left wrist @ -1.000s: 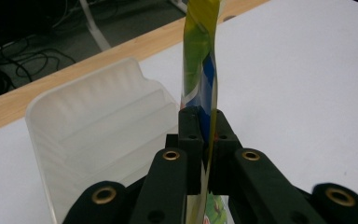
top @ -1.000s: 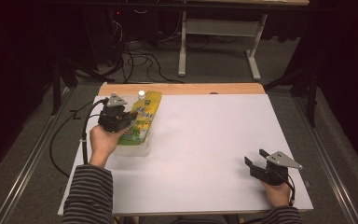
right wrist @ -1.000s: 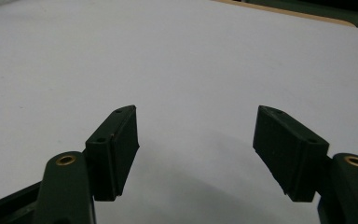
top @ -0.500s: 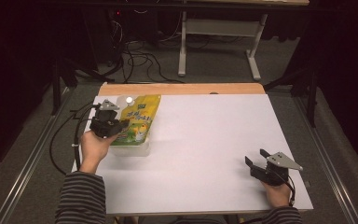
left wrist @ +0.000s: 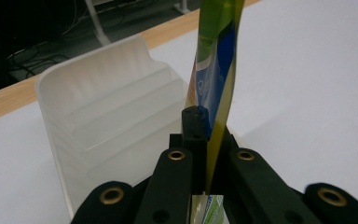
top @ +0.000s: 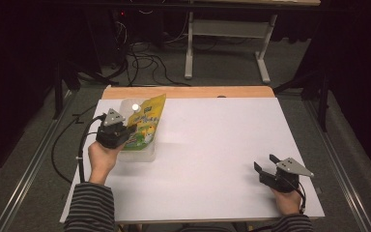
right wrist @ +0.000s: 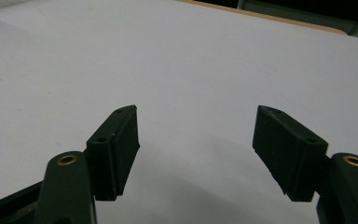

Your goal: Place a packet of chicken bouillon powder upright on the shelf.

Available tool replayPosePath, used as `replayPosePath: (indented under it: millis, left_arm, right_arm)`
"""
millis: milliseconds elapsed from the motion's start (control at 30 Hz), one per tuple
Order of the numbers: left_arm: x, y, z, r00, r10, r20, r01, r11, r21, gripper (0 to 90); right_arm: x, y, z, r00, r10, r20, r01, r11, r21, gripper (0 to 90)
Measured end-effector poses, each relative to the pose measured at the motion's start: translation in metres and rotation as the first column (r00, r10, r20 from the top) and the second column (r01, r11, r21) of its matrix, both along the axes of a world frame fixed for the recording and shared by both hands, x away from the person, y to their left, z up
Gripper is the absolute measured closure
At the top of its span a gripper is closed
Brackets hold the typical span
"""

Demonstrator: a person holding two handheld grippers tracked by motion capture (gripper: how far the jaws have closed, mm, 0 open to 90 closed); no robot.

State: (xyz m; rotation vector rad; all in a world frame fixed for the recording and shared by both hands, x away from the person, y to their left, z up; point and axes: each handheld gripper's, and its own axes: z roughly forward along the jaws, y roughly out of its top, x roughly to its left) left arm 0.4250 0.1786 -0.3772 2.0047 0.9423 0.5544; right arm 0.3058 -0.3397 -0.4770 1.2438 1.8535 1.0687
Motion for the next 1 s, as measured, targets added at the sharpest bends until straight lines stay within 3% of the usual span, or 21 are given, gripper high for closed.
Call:
replayPosePath:
  millis: [233,400,600,833,1000]
  left_arm:
    - [-0.005,0.005,-0.003,0.9997,-0.016,-0.020,0.016,0.9997,-0.017,89.4]
    - [-0.014,0.014,-0.008,0.9986,0.009,-0.053,-0.008,0.9999,0.007,89.3]
    - [-0.014,0.021,-0.015,0.9962,0.031,-0.082,-0.034,0.9992,-0.024,89.1]
    - [-0.019,0.026,-0.027,0.9940,0.059,-0.093,-0.060,0.9982,-0.010,89.1]
    - [-0.023,0.029,-0.032,0.9938,0.057,-0.096,-0.061,0.9973,-0.041,87.1]
  right_arm:
    - [0.000,0.000,0.000,1.0000,0.002,-0.004,-0.002,1.000,0.002,31.6]
    - [-0.001,0.000,0.000,1.0000,0.009,0.002,-0.009,1.000,0.005,31.5]
    - [0.001,0.000,0.000,0.9998,0.017,-0.007,-0.017,1.000,0.003,31.4]
    - [0.001,-0.001,0.000,0.9998,0.007,-0.017,-0.007,1.000,0.018,31.2]
    - [0.001,-0.001,0.000,0.9998,0.015,-0.014,-0.015,1.000,0.012,31.2]
